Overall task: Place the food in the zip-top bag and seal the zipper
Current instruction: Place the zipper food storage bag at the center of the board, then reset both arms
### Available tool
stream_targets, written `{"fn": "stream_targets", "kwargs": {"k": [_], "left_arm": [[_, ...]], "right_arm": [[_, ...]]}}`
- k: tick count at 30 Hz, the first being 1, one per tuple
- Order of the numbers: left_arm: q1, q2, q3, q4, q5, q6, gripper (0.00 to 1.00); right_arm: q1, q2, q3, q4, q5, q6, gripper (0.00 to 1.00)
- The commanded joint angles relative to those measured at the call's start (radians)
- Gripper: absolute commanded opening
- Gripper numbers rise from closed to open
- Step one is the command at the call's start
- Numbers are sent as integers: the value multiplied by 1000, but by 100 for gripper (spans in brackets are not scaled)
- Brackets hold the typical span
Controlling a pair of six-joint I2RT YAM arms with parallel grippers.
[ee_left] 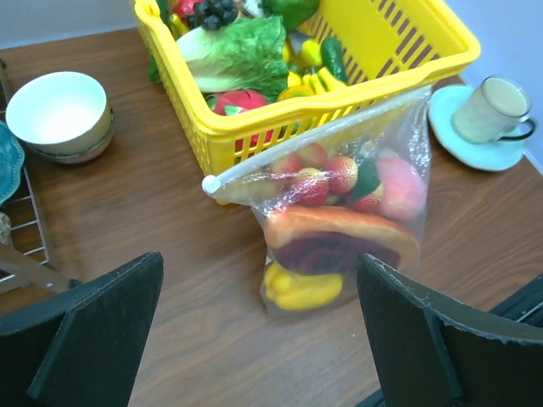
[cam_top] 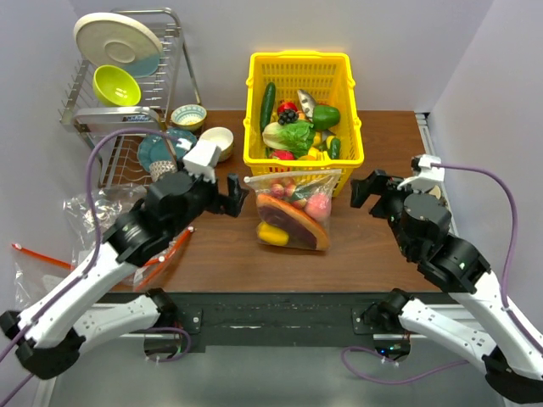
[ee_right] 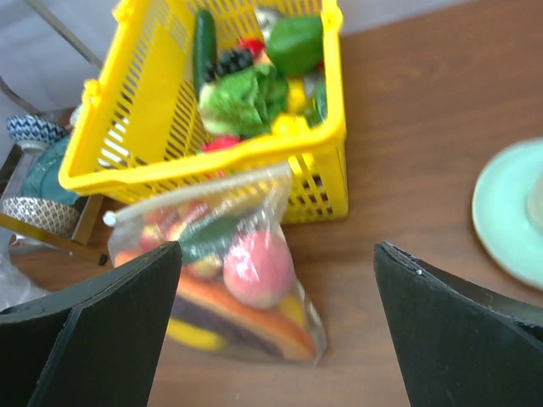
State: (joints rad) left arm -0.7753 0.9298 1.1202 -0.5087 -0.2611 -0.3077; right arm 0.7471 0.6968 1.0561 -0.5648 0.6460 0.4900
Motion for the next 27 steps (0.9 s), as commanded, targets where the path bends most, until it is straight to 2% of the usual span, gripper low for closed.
{"fn": "stream_targets", "kwargs": {"k": [1, 6, 9, 15, 27], "left_arm": [[-2, -124, -161, 77, 39, -64, 100], [-2, -255, -285, 151, 48, -64, 100], [-4, -282, -315, 160, 54, -54, 100], [-4, -304, -347, 167, 62, -45, 100], [-2, -309, -350, 165, 63, -37, 100]], "right_arm": [[0, -61, -8, -195, 29, 228, 98], [0, -205, -105, -147, -81, 170, 98], [0, -262, -156, -138, -156, 121, 98], [-2, -289, -166, -188, -267, 38, 98], [0, -327, -225, -181, -235, 61, 98]]}}
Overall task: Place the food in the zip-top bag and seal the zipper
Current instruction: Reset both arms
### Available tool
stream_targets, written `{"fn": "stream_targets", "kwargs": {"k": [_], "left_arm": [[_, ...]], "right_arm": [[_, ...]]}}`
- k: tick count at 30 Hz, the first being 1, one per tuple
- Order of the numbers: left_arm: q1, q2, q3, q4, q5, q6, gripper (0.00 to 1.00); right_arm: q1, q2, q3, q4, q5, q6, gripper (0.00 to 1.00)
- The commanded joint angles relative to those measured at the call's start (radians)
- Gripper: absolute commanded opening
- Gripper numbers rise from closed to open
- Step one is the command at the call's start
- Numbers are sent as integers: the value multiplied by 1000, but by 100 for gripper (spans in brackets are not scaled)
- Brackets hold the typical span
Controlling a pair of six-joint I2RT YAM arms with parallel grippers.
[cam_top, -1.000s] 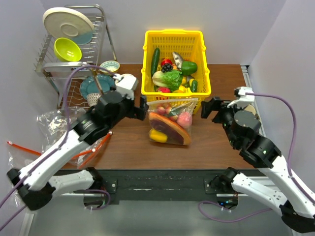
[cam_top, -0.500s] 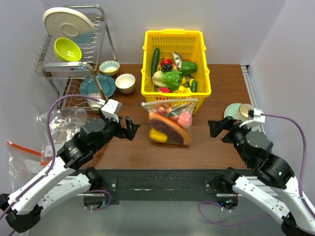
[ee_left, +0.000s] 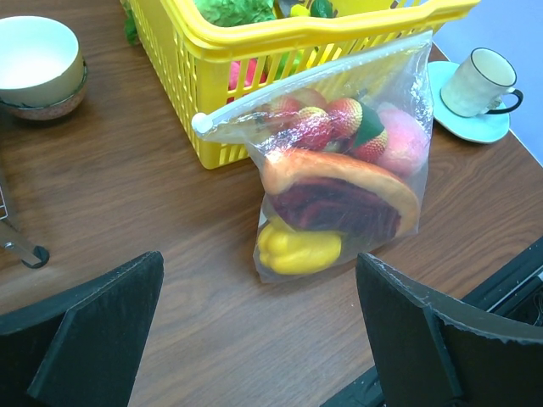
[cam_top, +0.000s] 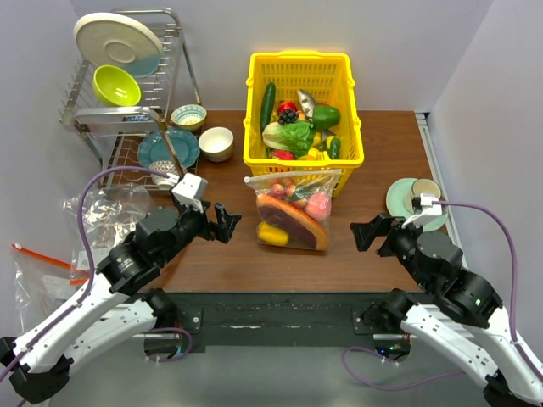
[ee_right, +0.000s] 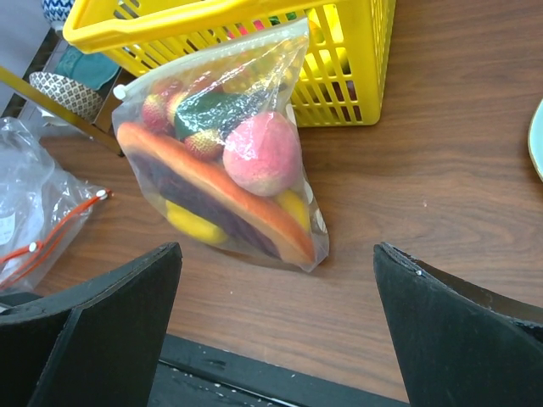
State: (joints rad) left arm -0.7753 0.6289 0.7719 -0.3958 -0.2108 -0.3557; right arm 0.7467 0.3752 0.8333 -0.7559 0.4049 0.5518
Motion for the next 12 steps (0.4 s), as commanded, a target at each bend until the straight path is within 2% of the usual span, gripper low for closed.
{"fn": "stream_targets", "kwargs": {"k": [1, 12], "left_arm": [[-2, -6, 0, 51, 13, 11, 100], [-2, -26, 0, 51, 13, 12, 100]], "right_arm": [[-1, -2, 0, 9, 8, 0, 98], [-1, 21, 18, -10, 47, 11, 98]]}}
